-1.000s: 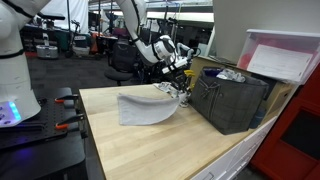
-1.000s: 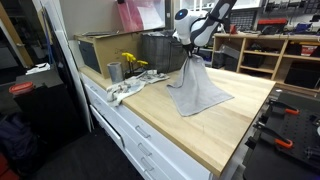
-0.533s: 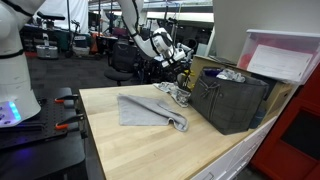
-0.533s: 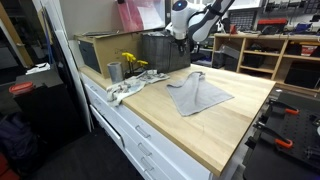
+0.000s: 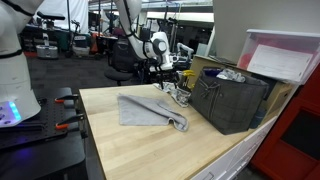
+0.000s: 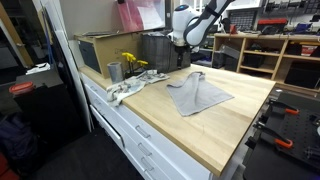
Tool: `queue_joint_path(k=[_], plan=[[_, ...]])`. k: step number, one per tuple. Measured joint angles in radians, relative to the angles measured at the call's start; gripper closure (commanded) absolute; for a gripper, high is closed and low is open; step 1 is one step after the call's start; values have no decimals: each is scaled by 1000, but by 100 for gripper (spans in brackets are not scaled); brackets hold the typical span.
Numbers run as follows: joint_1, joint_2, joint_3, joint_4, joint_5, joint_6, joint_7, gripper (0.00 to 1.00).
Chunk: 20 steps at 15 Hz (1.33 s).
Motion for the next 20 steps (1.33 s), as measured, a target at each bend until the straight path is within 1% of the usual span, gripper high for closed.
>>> queue_joint_path(k=[5, 8, 12, 14, 15, 18, 19, 20], plan=[[-23, 113, -7, 39, 143, 26, -15, 0], [-43, 193, 31, 90, 221, 30, -81, 0], [-58, 258, 91, 156, 265, 30, -186, 0], [-64, 274, 114, 173, 275, 28, -223, 5], [-64, 279, 120, 178, 277, 26, -233, 2], [-65, 286, 122, 183, 278, 9, -253, 1], [-65, 286, 120, 183, 278, 1, -254, 1], [-67, 286, 120, 183, 278, -5, -255, 6]])
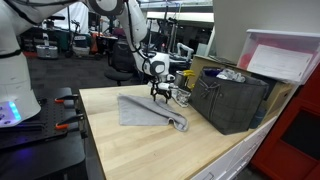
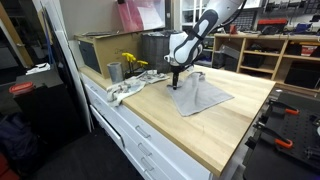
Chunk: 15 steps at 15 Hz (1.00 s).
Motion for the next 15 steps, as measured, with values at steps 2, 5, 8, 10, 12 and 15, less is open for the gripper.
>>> queue_joint_path(k=[2, 5, 8, 10, 12, 15], plan=[[-3, 0, 0, 0, 0, -6, 0, 30], [-3, -1, 0, 0, 0, -6, 0, 46], [-3, -2, -1, 10, 0, -18, 0, 70], [-3, -8, -3, 15, 0, -32, 0, 84], [-3, -20, -7, 17, 0, -51, 0, 98], [-5, -46, -14, 17, 0, -90, 0, 100]])
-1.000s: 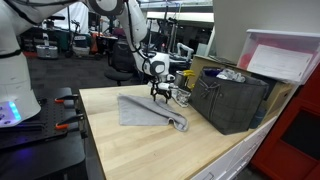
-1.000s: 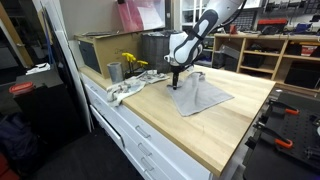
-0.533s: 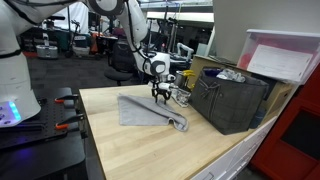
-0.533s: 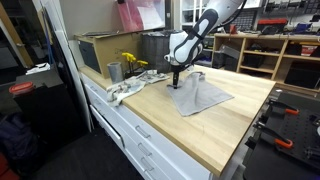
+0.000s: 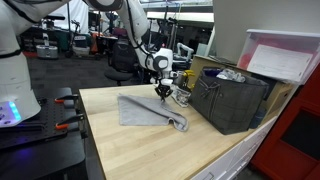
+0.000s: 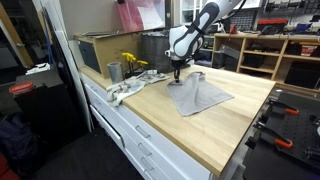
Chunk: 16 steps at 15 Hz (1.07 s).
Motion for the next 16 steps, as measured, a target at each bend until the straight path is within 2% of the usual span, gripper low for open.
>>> queue_joint_path(k=[5, 9, 10, 12, 16], plan=[[8, -27, -23, 23, -13, -39, 0, 99], [60, -22, -83, 105, -111, -39, -3, 99], [76, -18, -96, 132, -140, -39, -10, 73], [108, -10, -113, 187, -193, -37, -34, 65], [153, -12, -139, 232, -277, 38, -46, 34]])
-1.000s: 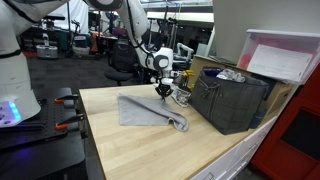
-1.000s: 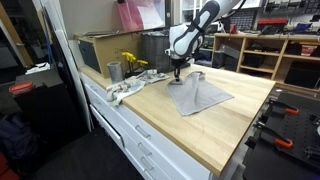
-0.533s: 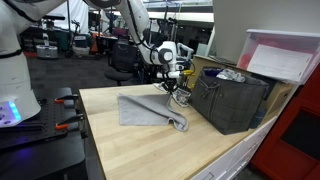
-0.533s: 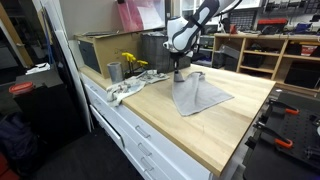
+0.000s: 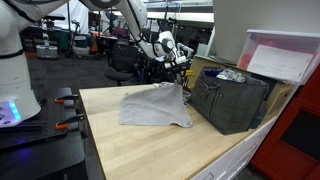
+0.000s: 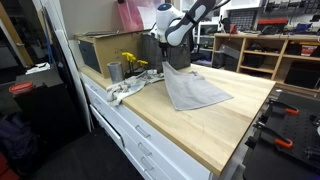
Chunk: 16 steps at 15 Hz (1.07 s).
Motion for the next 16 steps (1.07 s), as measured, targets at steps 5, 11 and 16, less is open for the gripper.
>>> queue_joint_path(k=[5, 11, 16], plan=[[-5, -69, -24, -98, 0, 84, 73, 0], [-62, -253, -26, -403, 139, 87, 173, 0], [-71, -381, 15, -643, 273, 34, 234, 0]])
